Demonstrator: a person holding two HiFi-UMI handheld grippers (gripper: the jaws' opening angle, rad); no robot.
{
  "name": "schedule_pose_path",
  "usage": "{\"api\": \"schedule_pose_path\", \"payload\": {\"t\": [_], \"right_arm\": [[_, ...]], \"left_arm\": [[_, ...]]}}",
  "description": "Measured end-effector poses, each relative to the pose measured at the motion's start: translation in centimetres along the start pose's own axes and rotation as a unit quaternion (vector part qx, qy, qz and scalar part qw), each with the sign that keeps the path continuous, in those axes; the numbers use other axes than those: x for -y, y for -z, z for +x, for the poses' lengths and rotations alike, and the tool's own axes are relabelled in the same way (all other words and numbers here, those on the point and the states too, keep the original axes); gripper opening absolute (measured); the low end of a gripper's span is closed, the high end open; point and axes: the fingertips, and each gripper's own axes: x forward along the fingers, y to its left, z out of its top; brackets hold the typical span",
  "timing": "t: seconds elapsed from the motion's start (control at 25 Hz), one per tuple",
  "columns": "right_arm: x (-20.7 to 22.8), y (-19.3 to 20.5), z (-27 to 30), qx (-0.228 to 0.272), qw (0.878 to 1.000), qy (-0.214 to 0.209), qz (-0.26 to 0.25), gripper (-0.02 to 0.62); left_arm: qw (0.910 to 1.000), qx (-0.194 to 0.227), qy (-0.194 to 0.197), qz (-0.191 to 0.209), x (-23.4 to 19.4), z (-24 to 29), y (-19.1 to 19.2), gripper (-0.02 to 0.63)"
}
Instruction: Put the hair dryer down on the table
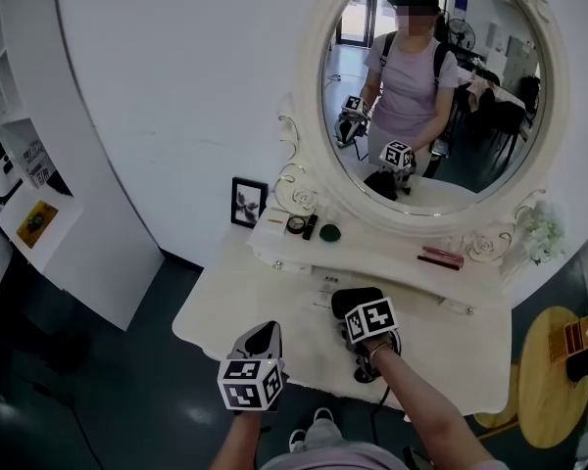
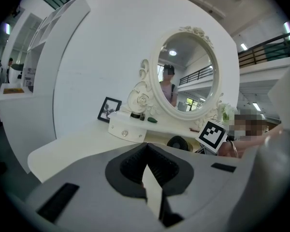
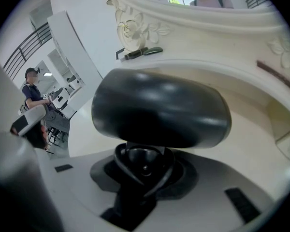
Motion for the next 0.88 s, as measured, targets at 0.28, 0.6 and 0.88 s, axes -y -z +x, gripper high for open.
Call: {"api": "schedule_pose_path", "payload": {"t": [0.28, 0.6, 0.88], "right_arm": [[0.1, 0.1, 0.0, -0.001, 1.000, 0.001, -0.003, 0.146], [-0.5, 0.2, -0.1, 0.010, 1.000, -0.011, -0.008, 0.184], [-1.1, 0.2, -0.1, 0.014, 1.000, -0.025, -0.004, 0.243]], "left_arm": [[0.9999, -0.002, -0.008, -0.006, -0.2, -0.7, 0.5, 0.000], [0.9999, -0.002, -0.014, -0.009, -0.3, -1.5, 0.7, 0.000], [0.9998, 0.001, -0.018, -0.012, -0.5, -2.1, 0.8, 0.000]]}}
